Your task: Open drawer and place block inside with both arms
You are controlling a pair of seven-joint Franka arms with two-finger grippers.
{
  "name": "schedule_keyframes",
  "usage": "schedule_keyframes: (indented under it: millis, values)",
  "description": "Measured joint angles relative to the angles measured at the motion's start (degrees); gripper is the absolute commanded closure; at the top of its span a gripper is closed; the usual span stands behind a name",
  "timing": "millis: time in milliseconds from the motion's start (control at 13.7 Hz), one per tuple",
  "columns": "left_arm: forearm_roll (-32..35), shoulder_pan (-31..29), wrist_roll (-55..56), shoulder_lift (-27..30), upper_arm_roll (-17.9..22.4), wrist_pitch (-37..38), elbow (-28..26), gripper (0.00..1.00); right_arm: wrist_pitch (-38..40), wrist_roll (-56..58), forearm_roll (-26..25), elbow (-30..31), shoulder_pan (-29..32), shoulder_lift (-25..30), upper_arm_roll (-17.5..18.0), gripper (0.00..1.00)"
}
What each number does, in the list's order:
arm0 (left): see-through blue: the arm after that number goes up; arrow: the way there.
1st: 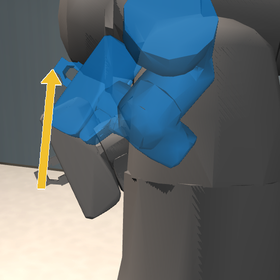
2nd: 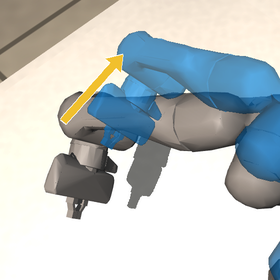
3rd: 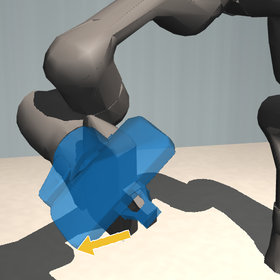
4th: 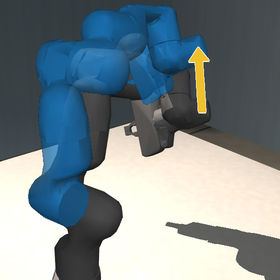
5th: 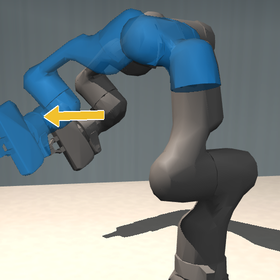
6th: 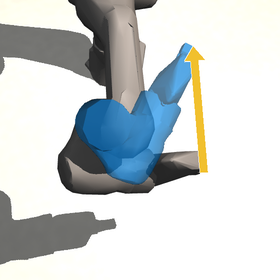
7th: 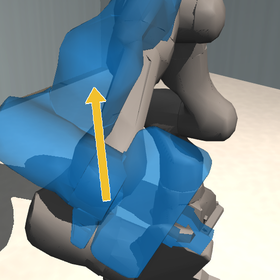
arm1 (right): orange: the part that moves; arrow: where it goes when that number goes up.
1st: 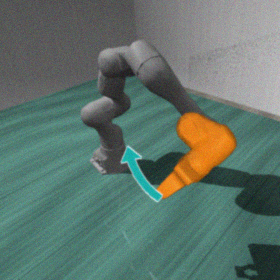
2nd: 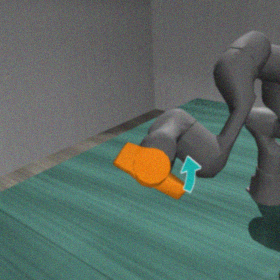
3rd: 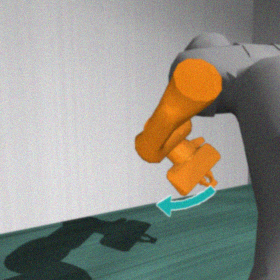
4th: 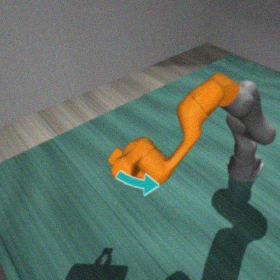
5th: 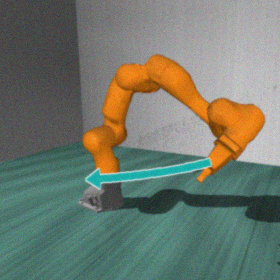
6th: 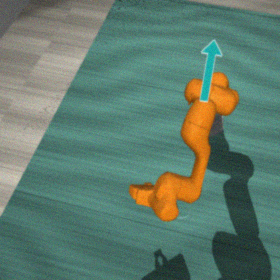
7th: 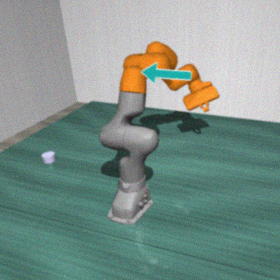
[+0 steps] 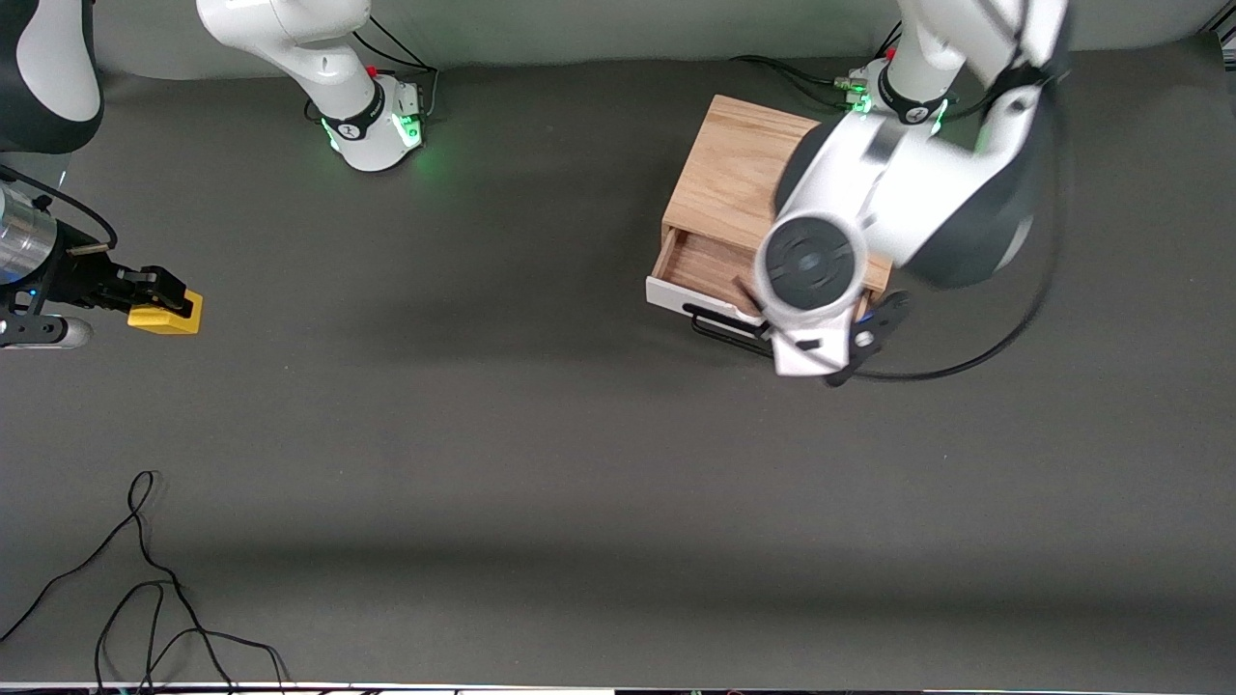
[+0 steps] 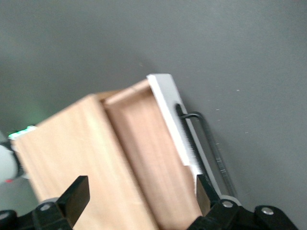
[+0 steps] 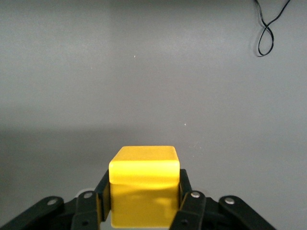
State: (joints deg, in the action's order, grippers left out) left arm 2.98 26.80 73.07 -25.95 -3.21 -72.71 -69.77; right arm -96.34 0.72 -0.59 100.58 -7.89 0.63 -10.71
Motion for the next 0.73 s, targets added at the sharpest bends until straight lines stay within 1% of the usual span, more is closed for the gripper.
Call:
schedule_keyframes:
  millis: [146,437,582,728]
  values:
    - [0.04,-2.96,-7.93,3.45,0.10,3.05,-0.02,0.01,0.27,-0.62,0.00,0.10,-0.10,0.01,0.13,0.72]
    - [0.46,-9.05,-26.09,8.80,0.27,3.36,-0.12,0.02,0.53,-4.93,0.00,0.46,-2.93,0.43,0.30,0.72]
    - [0.68,-12.53,-36.10,9.97,0.36,1.38,-0.17,0.02,0.58,-7.72,0.00,0.63,-4.99,0.71,0.44,0.72]
    - [0.69,-15.65,-46.32,10.36,0.42,-2.85,-0.19,0.02,0.75,-11.07,0.02,0.63,-7.45,0.94,0.53,0.72]
